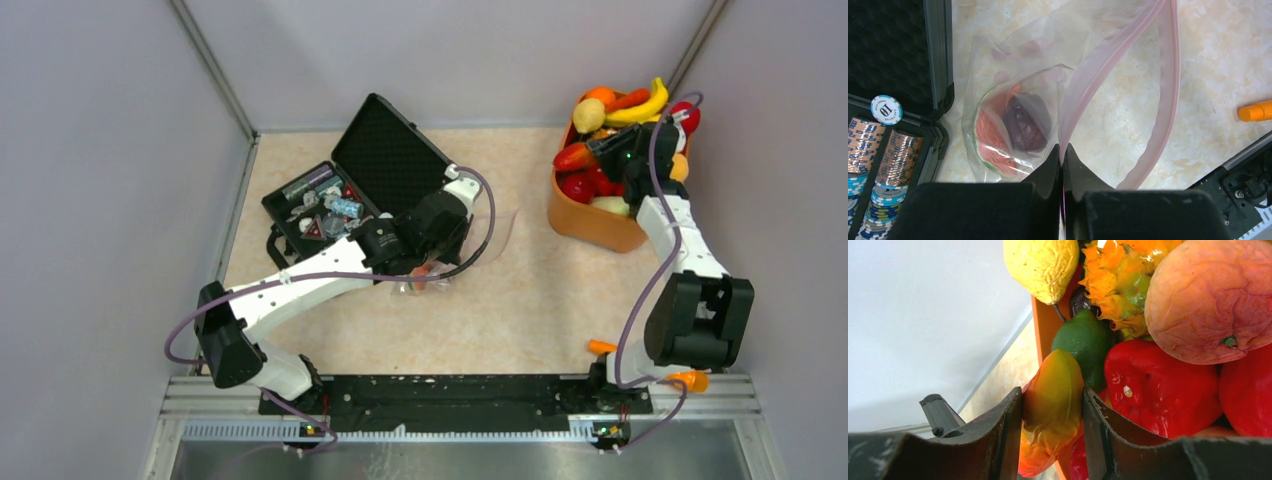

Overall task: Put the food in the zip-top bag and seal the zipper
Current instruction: Pick up the fake fruit from the bin.

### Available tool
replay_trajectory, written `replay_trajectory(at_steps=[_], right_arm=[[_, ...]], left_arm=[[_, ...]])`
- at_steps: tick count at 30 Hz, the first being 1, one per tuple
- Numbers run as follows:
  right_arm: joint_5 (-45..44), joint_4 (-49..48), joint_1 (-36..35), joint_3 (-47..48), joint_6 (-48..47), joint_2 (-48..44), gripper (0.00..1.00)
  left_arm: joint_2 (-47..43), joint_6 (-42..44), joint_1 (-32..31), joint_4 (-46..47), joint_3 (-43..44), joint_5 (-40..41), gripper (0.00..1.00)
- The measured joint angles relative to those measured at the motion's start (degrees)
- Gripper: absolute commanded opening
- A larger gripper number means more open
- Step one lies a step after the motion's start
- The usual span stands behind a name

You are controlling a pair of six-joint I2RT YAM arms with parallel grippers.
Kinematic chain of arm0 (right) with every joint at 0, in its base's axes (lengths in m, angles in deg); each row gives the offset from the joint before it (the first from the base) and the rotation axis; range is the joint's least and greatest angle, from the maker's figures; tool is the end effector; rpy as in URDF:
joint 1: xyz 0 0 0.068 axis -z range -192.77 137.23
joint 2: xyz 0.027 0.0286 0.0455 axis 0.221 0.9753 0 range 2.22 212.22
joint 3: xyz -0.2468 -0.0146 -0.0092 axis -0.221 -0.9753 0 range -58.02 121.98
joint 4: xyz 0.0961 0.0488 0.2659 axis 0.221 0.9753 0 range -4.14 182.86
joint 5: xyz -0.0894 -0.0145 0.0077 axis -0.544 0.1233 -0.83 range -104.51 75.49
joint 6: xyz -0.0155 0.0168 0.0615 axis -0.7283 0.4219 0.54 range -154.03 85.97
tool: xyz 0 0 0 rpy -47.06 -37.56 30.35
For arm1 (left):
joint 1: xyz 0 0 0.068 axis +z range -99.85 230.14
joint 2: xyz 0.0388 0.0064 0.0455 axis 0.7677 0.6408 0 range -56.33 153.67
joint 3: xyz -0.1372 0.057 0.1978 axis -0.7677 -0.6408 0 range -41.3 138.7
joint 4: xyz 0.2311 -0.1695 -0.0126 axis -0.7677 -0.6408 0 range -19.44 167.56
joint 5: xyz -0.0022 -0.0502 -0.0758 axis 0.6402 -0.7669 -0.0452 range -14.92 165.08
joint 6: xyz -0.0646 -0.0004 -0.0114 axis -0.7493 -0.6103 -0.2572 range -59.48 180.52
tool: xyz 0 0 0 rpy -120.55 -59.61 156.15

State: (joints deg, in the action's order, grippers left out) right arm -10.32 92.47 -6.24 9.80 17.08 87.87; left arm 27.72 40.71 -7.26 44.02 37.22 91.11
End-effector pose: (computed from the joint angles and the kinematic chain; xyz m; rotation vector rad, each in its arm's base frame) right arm 0.3913 -0.0409 0.2723 0.9422 1.8121 0.5679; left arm 0.2101 -0.3022 0.3054 0.5822 2.1786 -0.4212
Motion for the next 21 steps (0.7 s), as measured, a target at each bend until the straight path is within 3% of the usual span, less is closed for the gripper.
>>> replay_trajectory(at_steps=[12, 21], right_arm=[[4.94, -1.64, 0.02, -1.22, -4.48, -8.50, 0.10], [11.43, -2.43, -1.31, -8.22, -6.56, -20.09, 0.10]], left_arm=[[0.00, -0.02, 0.00, -0.02, 0.00, -0.11, 0.00], [0.13, -0.98, 0.35, 0.11, 0.04, -0.28, 0.00]])
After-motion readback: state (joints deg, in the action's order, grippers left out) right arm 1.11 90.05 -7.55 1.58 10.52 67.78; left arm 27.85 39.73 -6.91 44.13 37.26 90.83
